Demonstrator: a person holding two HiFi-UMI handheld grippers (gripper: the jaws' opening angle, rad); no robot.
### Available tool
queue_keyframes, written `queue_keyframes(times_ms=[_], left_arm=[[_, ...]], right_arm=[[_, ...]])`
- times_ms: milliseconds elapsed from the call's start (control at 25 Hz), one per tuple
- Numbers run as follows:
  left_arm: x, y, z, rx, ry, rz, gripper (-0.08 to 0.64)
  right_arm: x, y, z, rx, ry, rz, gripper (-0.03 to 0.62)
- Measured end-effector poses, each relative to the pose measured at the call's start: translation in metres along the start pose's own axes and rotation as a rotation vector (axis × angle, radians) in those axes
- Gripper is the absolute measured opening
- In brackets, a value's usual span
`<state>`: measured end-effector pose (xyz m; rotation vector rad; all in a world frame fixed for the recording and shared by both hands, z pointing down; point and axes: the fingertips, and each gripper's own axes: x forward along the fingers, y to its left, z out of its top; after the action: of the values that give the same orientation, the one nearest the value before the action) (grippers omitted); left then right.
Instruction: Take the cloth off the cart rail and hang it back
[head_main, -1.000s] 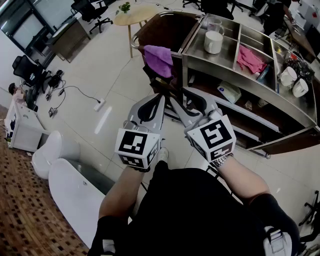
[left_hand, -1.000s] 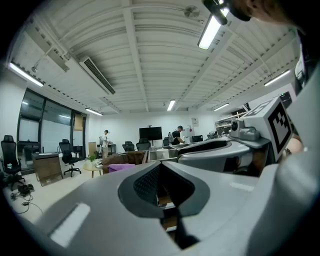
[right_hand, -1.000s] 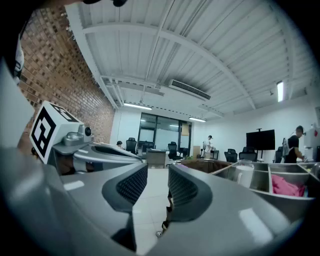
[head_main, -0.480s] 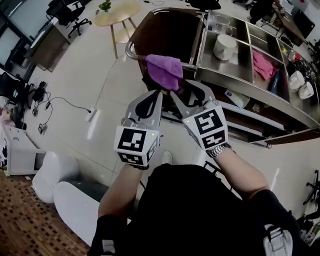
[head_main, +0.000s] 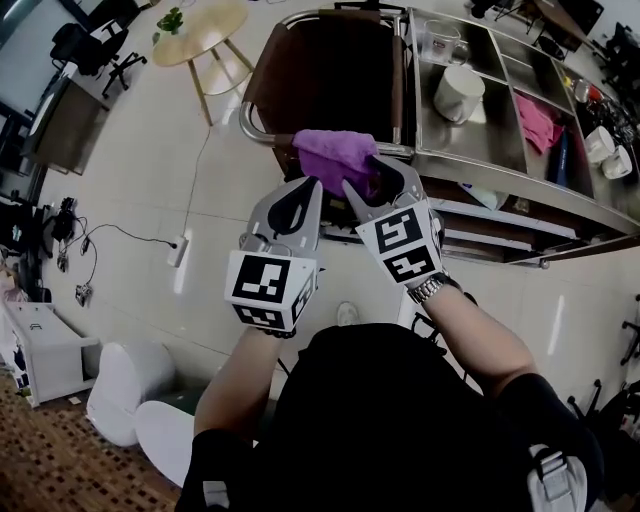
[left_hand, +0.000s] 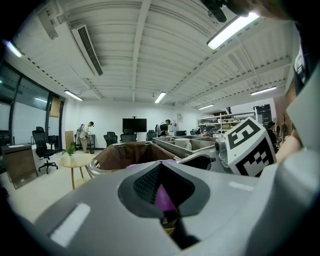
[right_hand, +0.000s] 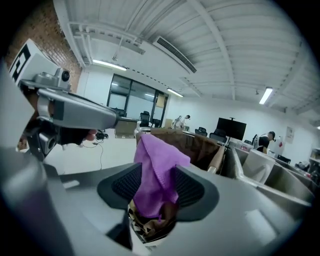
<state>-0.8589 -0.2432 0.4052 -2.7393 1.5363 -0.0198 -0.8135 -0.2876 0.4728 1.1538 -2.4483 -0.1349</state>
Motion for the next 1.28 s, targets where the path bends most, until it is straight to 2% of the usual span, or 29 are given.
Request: queue_keyframes(times_ms=[160,320,440,720,920,1120,1280], left_arm=[[0.013,0.012,-0.010,-0.012,0.005,-0.031,-0.011],[0.022,0.014,-0.014,-0.021,0.004,-0.060,-0.011],[0.024,0.012,-0.012,-0.023,0.002,-0.077,-0.011],[0.028,0.005,-0.008,-0.033,0.001,-0.097,-0.011],[0.018,-0.016,0.004,-0.026,-0.013,-0.095,-0.011],[-0.001,-0.056,0.021,-0.013,-0.030,-0.089,-0.011],[-0.022,-0.097,0.031,0.014,-0.059,-0.084,-0.011]], right_arm=[[0.012,-0.005,-0.005,-0.028,0.004,-0.057,0.174],[0.011,-0.018,-0.008,-0.042,0.013,-0.134,0.080],[0.007,-0.024,-0.006,-0.028,0.009,-0.159,0.006],[-0.015,-0.025,0.020,0.007,-0.076,-0.150,0.009],[-0.055,-0.019,0.049,0.008,-0.156,-0.136,0.009],[-0.112,-0.013,0.071,0.004,-0.231,-0.116,0.009],[-0.163,-0.004,0.074,-0.010,-0.284,-0.102,0.009]])
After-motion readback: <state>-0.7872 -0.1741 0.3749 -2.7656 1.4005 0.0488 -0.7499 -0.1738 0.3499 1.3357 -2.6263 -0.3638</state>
